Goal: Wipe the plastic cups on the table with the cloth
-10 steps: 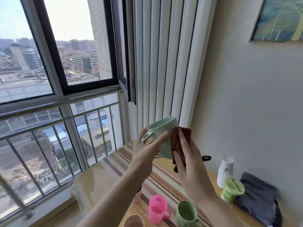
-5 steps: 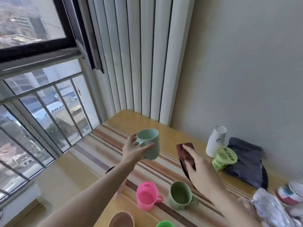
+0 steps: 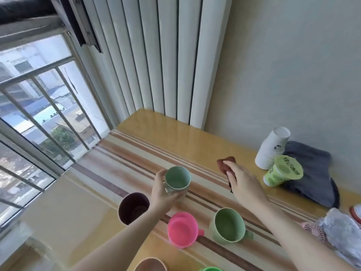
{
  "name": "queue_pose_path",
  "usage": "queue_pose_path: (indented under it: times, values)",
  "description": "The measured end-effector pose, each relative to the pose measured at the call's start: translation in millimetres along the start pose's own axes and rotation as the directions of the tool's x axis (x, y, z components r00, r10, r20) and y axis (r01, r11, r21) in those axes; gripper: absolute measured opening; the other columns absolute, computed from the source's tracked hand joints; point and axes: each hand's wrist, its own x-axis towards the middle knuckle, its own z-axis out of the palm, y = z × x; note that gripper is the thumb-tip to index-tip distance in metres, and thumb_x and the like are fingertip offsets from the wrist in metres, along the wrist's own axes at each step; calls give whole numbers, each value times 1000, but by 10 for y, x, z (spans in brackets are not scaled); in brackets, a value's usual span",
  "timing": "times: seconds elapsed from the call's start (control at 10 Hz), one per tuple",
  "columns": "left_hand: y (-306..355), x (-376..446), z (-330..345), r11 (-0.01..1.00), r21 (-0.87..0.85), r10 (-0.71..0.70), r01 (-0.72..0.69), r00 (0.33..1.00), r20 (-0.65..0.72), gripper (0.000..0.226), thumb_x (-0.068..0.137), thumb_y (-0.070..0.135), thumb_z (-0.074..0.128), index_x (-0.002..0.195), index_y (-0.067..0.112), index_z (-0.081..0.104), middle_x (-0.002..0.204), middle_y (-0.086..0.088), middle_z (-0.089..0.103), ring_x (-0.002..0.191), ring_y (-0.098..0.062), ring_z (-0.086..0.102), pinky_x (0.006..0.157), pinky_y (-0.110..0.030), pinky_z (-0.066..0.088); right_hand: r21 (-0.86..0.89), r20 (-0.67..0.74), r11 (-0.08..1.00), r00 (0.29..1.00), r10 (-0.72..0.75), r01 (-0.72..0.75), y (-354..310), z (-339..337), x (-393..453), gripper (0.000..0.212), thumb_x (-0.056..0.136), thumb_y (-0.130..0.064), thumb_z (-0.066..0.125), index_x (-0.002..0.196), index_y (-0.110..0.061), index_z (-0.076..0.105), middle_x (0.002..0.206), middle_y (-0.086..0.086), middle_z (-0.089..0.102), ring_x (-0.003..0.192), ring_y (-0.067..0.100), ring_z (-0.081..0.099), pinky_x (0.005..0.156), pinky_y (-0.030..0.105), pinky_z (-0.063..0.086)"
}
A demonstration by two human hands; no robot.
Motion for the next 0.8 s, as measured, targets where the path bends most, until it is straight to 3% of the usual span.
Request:
queue_pose_path:
  times: [0.1,0.2,0.3,0.4,0.5,0.6,0.7,0.8]
  values:
    - [-36,24,24,1000,-4,-3,3,1000,20,87,68,18,89,138,18,37,132,2,50,119,-15,52,80,-7,36,-65,66,998,998,-7,11,109,267,154,36,100,-18,42,135,-24,52,125,6,63,110,31,57,84,36,46]
    - [-55,71,25,1000,21,-9,8,998,63,89,69,16,89,140,19,36,132,5,49,120,-15,50,88,-19,41,-91,147,996,989,11,2,171,570,206,38,101,-18,42,137,-24,50,130,4,61,111,29,58,86,37,49]
    - [-78,95,-31,996,82,-47,42,996,69,93,64,20,90,139,22,36,132,5,51,122,-18,52,95,-33,47,-100,232,995,971,48,-25,184,791,206,43,99,-20,47,142,-24,47,140,6,56,123,28,54,98,39,48]
    - [8,37,-66,984,167,-77,63,994,75,102,65,28,90,147,23,30,138,2,48,125,-20,50,102,-40,48,-150,331,988,940,87,-38,129,839,138,53,95,-30,55,145,-27,40,146,2,50,129,27,50,102,41,46]
    - [228,-79,-63,972,224,-93,67,990,105,107,73,26,84,156,21,18,151,-3,35,135,-25,42,107,-40,45,-214,336,976,941,41,34,-13,639,-5,54,93,-36,55,144,-29,40,148,-3,45,131,24,48,105,41,44]
    - [535,-346,-125,961,273,21,-40,997,72,90,82,19,76,155,20,25,157,-5,29,141,-24,36,112,-37,39,-210,313,971,949,-40,110,-192,266,-254,46,95,-35,51,140,-32,46,149,-6,43,133,23,47,106,41,42]
    - [935,-976,-361,921,329,187,-211,977,103,61,91,20,66,147,24,42,152,1,42,135,-14,44,107,-21,34,-203,347,935,915,-208,289,-426,-293,-698,42,94,-40,50,135,-39,49,145,-14,48,132,15,48,107,36,39]
    - [1192,-1972,-783,874,361,260,-325,941,219,52,86,42,63,137,41,50,136,20,52,117,10,52,98,-5,36,-87,431,923,849,-305,375,-429,-1102,-1514,51,85,-56,49,135,-48,44,137,-36,44,125,-3,49,103,25,41]
